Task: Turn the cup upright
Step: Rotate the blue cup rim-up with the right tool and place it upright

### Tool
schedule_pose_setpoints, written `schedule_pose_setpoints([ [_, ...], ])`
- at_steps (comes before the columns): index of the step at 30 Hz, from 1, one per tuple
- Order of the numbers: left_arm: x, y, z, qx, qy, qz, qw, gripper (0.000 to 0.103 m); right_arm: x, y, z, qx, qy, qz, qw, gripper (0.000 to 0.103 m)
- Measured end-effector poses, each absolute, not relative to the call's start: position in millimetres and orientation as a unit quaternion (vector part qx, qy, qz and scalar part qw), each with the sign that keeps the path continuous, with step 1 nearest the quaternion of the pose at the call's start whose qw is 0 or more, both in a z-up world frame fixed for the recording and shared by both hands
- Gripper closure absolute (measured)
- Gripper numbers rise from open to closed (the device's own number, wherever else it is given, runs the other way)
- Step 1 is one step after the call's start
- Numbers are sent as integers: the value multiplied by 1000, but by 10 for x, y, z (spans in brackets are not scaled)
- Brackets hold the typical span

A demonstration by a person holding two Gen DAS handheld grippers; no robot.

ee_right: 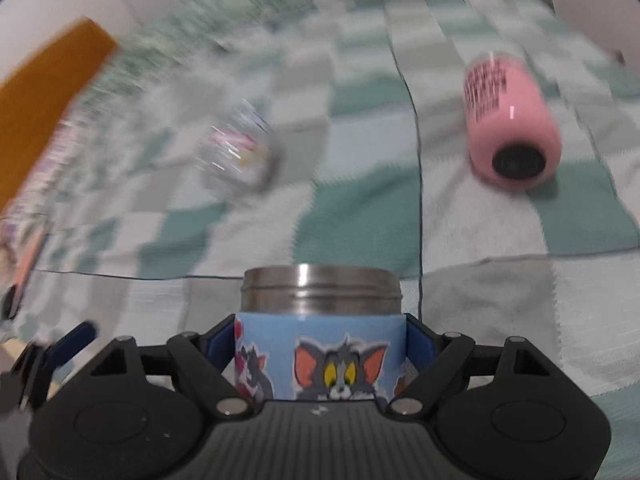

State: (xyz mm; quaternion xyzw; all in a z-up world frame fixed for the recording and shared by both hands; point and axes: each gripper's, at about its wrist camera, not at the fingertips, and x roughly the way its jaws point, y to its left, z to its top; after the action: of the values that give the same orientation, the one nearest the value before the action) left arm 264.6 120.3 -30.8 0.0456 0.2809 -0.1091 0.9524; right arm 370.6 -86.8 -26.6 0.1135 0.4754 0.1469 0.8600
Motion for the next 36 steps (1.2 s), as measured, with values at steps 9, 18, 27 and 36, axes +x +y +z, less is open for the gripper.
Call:
schedule_pose_setpoints([
  [9, 2420, 1048, -120, 36, 261, -100, 959, 0, 3001, -1027, 49, 83, 288, 183, 936, 20],
  [18, 2577, 985, -195, 13, 270, -77, 960, 0, 2928, -1014, -142, 6, 105, 170, 980, 20],
  [27, 2754, 902, -382, 9, 282, -88, 955, 0, 3244, -983, -612, 7, 131, 158, 979, 20],
  [36, 2655, 832, -338, 10, 262, -77, 962, 0, 3022, -1051, -563, 16, 108, 159, 981, 0],
])
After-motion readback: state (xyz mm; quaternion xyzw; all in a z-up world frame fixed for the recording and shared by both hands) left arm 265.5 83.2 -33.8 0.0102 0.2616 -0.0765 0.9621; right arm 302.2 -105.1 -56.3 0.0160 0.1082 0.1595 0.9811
